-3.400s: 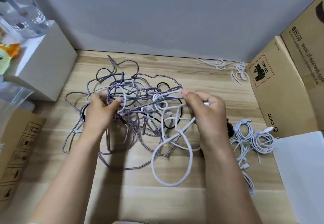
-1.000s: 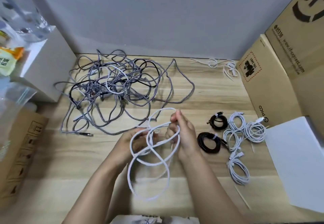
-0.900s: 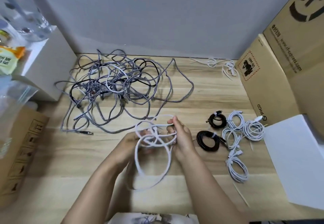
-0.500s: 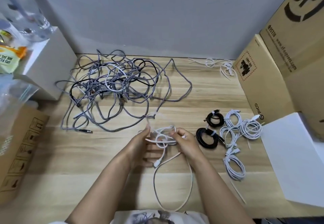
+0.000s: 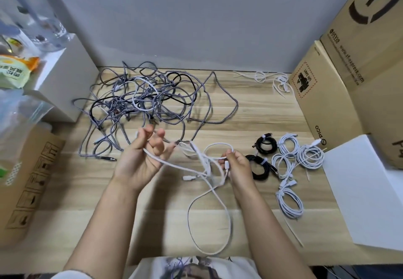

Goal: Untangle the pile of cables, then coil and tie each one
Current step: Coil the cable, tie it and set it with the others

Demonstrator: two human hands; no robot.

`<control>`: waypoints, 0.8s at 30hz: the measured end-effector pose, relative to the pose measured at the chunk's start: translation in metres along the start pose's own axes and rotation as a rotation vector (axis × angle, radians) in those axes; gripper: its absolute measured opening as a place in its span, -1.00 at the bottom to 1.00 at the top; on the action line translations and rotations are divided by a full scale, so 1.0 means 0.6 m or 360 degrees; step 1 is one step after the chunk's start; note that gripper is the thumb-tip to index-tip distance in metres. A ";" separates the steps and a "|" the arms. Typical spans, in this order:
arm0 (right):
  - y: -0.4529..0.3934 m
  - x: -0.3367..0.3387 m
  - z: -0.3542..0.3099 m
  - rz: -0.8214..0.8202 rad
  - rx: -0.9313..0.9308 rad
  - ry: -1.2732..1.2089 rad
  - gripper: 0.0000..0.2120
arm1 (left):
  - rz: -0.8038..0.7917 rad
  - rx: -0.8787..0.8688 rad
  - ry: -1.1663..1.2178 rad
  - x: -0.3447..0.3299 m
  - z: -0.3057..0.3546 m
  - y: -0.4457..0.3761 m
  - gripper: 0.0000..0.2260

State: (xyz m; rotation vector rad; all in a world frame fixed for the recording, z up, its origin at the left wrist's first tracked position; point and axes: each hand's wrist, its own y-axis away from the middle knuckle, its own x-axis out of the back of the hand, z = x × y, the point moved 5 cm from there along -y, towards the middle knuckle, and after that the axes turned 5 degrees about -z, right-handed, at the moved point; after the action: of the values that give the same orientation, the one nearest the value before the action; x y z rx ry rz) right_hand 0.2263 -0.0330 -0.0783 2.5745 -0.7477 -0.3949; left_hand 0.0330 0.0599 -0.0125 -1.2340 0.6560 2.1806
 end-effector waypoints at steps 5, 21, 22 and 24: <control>0.010 -0.003 -0.021 0.0014 0.0040 -0.0424 -0.73 | 0.0731 0.0106 -0.0941 0.012 0.035 0.024 -0.87; 0.056 -0.066 -0.072 -0.0546 -0.0044 -0.0547 -0.77 | -0.0020 0.0732 -0.1198 -0.046 -0.151 -0.004 -0.58; 0.055 -0.067 -0.070 -0.0543 -0.0007 -0.0386 -0.79 | -0.0077 0.0754 -0.1181 -0.055 -0.150 -0.001 -0.56; 0.045 -0.062 -0.065 -0.0467 0.0152 0.0018 -0.82 | -0.0083 0.0760 -0.1429 -0.060 -0.139 0.006 -0.64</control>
State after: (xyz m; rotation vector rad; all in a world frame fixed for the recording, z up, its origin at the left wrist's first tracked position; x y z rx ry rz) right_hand 0.1987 -0.0204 -0.0262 2.7819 -0.3920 -0.4428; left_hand 0.0966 -0.0042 -0.0190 0.0102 0.6610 2.0651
